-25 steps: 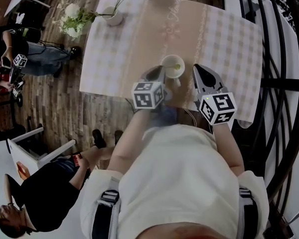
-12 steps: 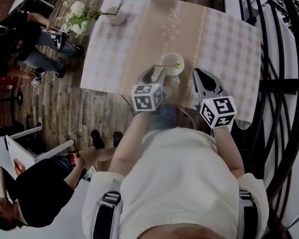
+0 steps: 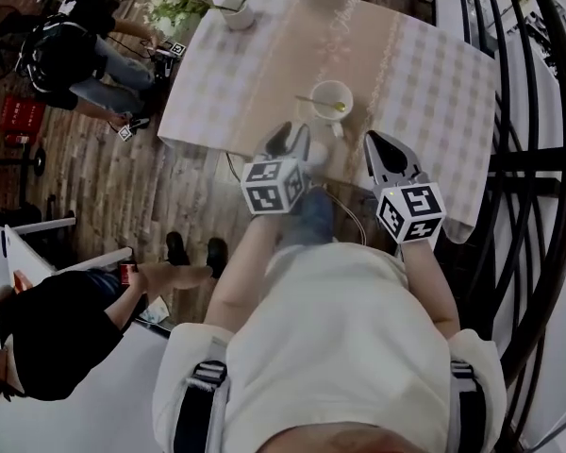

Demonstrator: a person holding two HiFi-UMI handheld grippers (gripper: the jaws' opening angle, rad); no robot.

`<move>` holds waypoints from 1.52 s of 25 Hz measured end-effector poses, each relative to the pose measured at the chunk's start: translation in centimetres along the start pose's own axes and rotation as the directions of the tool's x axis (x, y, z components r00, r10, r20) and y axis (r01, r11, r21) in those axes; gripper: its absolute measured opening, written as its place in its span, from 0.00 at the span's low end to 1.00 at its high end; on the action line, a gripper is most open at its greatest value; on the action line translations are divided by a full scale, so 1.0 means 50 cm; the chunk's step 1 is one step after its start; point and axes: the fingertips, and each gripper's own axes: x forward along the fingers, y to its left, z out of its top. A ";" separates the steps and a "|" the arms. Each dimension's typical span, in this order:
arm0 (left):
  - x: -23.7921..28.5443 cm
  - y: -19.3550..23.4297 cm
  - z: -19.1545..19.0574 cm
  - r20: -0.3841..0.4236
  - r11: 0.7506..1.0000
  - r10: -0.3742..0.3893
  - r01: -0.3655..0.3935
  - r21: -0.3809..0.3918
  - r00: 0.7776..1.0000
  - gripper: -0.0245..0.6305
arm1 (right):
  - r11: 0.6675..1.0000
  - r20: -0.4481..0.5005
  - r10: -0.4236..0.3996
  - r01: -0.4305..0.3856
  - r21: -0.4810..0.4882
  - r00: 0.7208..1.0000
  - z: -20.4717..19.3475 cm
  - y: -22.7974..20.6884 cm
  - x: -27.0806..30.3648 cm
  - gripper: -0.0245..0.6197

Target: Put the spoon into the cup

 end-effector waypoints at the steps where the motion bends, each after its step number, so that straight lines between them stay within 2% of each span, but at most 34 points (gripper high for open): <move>1: -0.017 -0.004 0.000 0.014 1.000 0.007 -0.007 -0.004 1.000 0.21 | 1.000 0.001 0.006 -0.006 -0.004 1.000 -0.003 0.008 -0.010 0.04; 8: -0.132 -0.041 -0.017 0.094 0.998 0.058 -0.058 0.004 0.994 0.10 | 0.998 0.023 0.053 -0.053 -0.035 0.998 -0.012 0.061 -0.085 0.04; 12: -0.198 -0.064 -0.045 0.115 0.997 0.076 -0.076 -0.005 0.991 0.06 | 0.996 0.034 0.074 -0.073 -0.051 0.997 -0.024 0.096 -0.133 0.04; 20: -0.272 -0.139 -0.035 0.130 0.996 0.085 -0.085 -0.004 0.988 0.04 | 0.992 0.044 0.110 -0.107 -0.063 0.993 0.003 0.105 -0.200 0.04; 24: -0.310 -0.170 -0.046 0.154 0.996 0.084 -0.084 -0.005 0.984 0.04 | 0.991 0.043 0.119 -0.116 -0.065 0.992 -0.011 0.114 -0.237 0.04; 29: -0.352 -0.195 -0.051 0.167 0.995 0.088 -0.095 0.038 0.982 0.04 | 0.990 0.049 0.129 -0.126 -0.061 0.990 -0.024 0.133 -0.263 0.04; 38: -0.393 -0.219 -0.060 0.182 0.995 0.089 -0.097 0.034 0.979 0.04 | 0.986 0.067 0.152 -0.146 -0.080 0.986 -0.019 0.160 -0.284 0.04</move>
